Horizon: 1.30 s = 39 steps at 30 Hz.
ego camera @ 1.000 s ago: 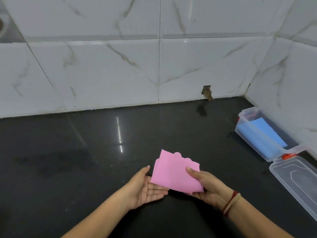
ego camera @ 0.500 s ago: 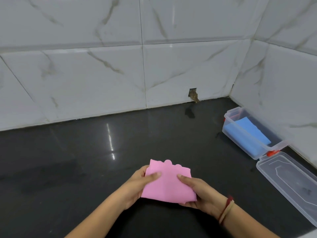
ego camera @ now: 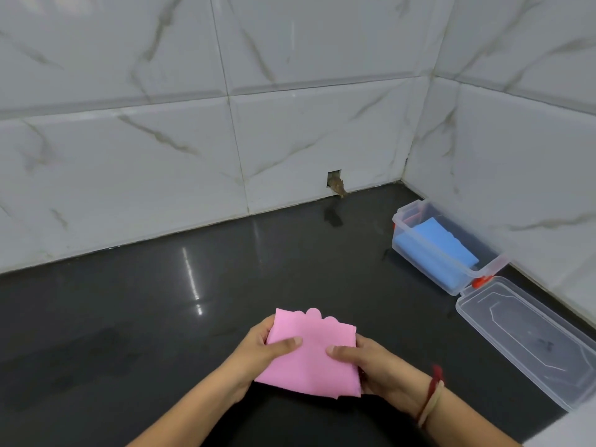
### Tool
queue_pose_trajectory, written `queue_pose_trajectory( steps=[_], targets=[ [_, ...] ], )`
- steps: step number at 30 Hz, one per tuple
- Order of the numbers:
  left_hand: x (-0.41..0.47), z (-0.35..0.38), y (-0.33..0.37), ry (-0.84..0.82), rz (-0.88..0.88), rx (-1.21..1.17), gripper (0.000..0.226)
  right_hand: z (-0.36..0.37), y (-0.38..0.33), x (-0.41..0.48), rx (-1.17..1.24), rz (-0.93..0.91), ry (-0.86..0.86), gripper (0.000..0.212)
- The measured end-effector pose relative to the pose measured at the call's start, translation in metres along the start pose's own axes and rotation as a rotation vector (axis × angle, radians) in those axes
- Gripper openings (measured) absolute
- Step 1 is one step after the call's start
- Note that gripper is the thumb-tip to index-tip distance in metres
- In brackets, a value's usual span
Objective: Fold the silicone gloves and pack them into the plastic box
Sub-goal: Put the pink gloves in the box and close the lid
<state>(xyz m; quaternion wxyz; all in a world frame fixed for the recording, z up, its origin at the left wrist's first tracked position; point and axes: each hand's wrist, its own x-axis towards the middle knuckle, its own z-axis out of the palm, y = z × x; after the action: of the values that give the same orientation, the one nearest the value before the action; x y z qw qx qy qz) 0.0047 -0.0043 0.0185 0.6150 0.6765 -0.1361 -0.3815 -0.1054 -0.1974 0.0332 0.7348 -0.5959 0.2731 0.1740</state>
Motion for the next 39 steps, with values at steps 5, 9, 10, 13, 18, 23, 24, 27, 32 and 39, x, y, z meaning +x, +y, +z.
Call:
queue_pose_trajectory(
  steps=[5, 9, 10, 13, 18, 23, 24, 27, 32, 39],
  targets=[
    [0.032, 0.017, 0.022, -0.089, 0.049, 0.124, 0.026, -0.028, -0.004, -0.004, 0.152, -0.056, 0.006, 0.04],
    [0.064, 0.036, 0.05, -0.151, 0.113, 0.2, 0.026, -0.05, -0.011, -0.008, 0.23, -0.141, 0.116, 0.044],
    [0.074, 0.041, 0.058, -0.159, 0.131, 0.219, 0.024, -0.056, -0.014, -0.01, 0.244, -0.168, 0.149, 0.045],
    [0.105, 0.059, 0.087, -0.197, 0.199, 0.292, 0.021, -0.075, -0.032, -0.016, 0.263, -0.267, 0.239, 0.047],
    [0.154, 0.104, 0.158, -0.31, 0.408, 0.426, 0.023, -0.112, -0.072, -0.03, 0.294, -0.484, 0.411, 0.041],
    [0.203, 0.16, 0.214, -0.389, 0.503, 0.505, 0.026, -0.156, -0.114, -0.038, 0.229, -0.61, 0.641, 0.018],
    [0.212, 0.17, 0.221, -0.406, 0.522, 0.528, 0.019, -0.165, -0.12, -0.037, 0.209, -0.613, 0.674, 0.017],
    [0.239, 0.192, 0.23, -0.433, 0.557, 0.637, 0.011, -0.189, -0.131, -0.032, 0.172, -0.581, 0.77, 0.016],
    [0.276, 0.208, 0.221, -0.383, 0.535, 0.897, 0.023, -0.21, -0.14, -0.015, 0.105, -0.443, 0.803, 0.017],
    [0.297, 0.208, 0.203, -0.32, 0.455, 1.233, 0.033, -0.222, -0.148, 0.0, -0.203, -0.157, 0.742, 0.022]
  ],
)
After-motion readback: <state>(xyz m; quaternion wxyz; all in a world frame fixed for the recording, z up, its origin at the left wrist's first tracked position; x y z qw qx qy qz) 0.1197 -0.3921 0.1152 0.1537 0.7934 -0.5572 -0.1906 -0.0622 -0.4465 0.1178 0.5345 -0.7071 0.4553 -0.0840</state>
